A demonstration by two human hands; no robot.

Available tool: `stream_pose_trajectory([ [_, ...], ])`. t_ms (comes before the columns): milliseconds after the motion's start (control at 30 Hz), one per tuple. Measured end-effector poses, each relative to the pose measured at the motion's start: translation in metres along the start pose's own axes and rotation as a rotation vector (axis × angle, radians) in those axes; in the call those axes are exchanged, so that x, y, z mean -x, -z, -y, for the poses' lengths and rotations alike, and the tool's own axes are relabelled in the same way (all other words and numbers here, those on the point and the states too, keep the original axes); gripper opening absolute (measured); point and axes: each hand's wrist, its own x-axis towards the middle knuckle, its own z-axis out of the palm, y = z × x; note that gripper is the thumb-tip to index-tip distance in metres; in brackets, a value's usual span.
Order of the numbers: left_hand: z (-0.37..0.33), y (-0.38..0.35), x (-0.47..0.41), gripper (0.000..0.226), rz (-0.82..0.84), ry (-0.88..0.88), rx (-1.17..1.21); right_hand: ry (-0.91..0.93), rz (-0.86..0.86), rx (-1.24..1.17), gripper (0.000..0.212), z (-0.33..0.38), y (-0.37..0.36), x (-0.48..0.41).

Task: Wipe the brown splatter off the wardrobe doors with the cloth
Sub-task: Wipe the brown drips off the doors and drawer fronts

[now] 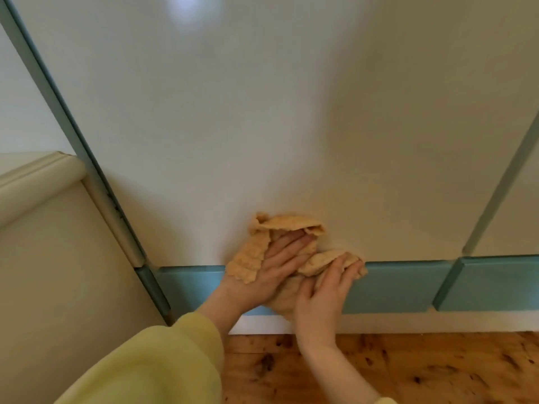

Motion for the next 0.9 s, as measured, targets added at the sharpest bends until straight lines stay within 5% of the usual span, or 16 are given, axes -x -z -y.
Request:
stream_pose_trajectory([
  [67,0.017,0.022,0.034,0.034,-0.136,0.084,-0.199,-0.012,0.126,-0.026,0.065,0.011,-0.008,0.014],
  [133,0.025,0.029,0.051,0.036,-0.086,0.149,-0.284,-0.056,0.214,-0.052,0.069,0.026,-0.016,0.023],
  [267,0.036,0.040,0.074,0.067,-0.061,0.332,-0.268,-0.136,0.336,-0.120,0.082,0.051,-0.028,0.034],
  [433,0.051,0.062,0.087,0.070,-0.046,0.569,-0.289,-0.159,0.456,-0.120,0.076,0.068,-0.045,0.049],
  [633,0.045,0.066,0.093,0.059,-0.142,0.954,-0.061,-0.151,0.533,-0.126,0.073,0.074,-0.064,0.062],
  [900,0.017,0.057,0.088,0.077,-0.132,1.348,0.226,-0.057,0.527,-0.073,0.064,0.066,-0.064,0.066],
])
